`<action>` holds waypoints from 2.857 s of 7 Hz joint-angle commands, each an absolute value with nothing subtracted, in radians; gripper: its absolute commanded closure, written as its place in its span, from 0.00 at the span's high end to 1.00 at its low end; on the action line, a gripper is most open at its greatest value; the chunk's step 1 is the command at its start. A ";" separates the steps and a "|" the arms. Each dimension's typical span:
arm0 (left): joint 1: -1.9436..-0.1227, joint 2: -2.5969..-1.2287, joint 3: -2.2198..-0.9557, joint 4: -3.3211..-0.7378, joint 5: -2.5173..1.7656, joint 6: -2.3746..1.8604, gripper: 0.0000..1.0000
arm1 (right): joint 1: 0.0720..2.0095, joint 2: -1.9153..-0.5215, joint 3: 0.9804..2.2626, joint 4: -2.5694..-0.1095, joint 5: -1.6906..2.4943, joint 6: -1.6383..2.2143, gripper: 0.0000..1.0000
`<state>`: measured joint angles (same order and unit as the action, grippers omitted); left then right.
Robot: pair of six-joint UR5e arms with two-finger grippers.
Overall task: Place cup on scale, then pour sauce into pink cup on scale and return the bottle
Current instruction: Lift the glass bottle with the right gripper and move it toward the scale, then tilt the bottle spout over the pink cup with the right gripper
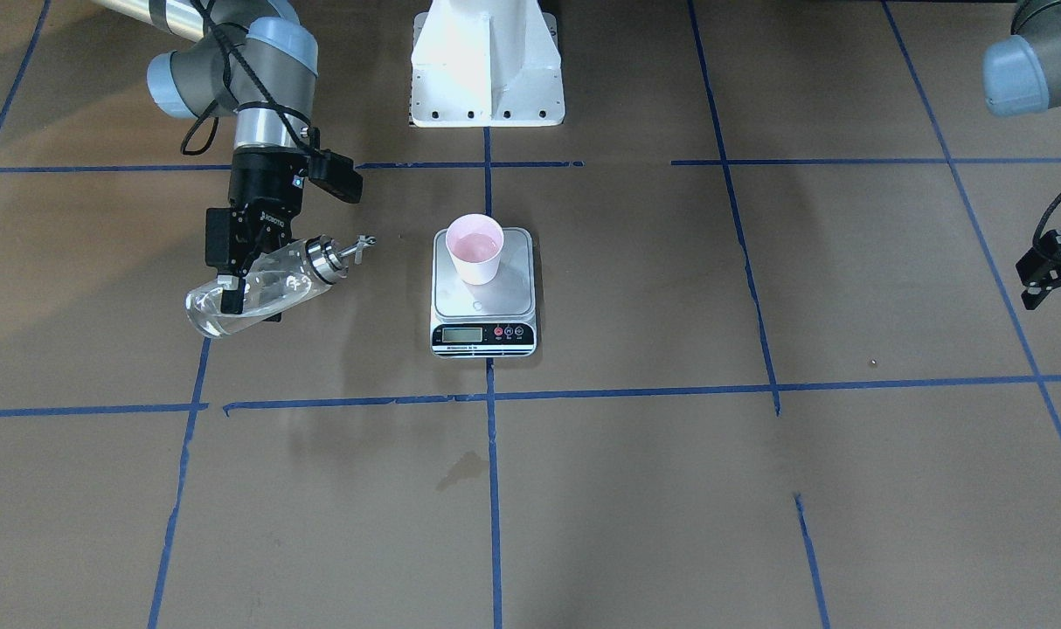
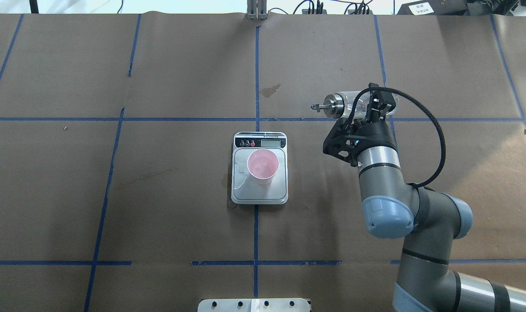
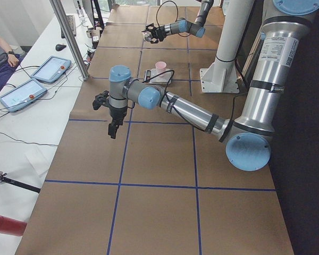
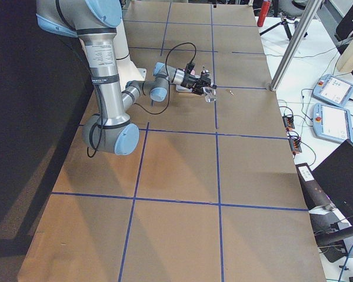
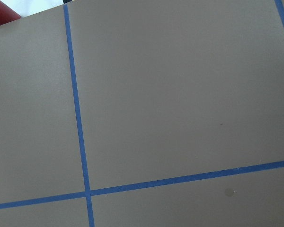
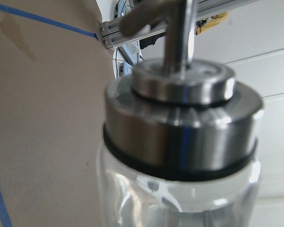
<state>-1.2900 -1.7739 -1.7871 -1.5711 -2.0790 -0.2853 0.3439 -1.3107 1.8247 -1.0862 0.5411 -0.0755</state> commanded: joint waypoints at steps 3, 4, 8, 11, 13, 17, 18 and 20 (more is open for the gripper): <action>-1.302 -1.752 -1.786 -1.568 -2.080 -0.284 1.00 | 0.189 -1.283 1.807 -1.185 0.267 -0.097 0.00; -1.308 -1.750 -1.786 -1.566 -2.080 -0.284 1.00 | 0.184 -1.267 1.807 -1.269 0.220 -0.144 0.00; -1.316 -1.738 -1.782 -1.566 -2.125 -0.284 1.00 | 0.178 -1.243 1.805 -1.305 0.124 -0.399 0.00; -1.321 -1.736 -1.784 -1.565 -2.125 -0.284 1.00 | 0.179 -1.223 1.810 -1.305 0.110 -0.552 0.00; -1.322 -1.738 -1.787 -1.565 -2.125 -0.284 1.00 | 0.179 -1.223 1.807 -1.293 0.121 -0.516 0.00; -1.331 -1.744 -1.789 -1.565 -2.125 -0.284 1.00 | 0.179 -1.226 1.807 -1.293 0.282 -0.098 0.00; -1.336 -1.747 -1.789 -1.563 -2.125 -0.285 1.00 | 0.179 -1.226 1.809 -1.293 0.319 -0.009 0.00; -1.338 -1.747 -1.798 -1.563 -2.125 -0.285 1.00 | 0.179 -1.236 1.807 -1.120 0.409 0.167 0.00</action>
<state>-1.3364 -1.7472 -1.7917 -1.5633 -2.1246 -0.2851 0.1789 -1.2271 1.8087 -1.2275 0.3530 0.0741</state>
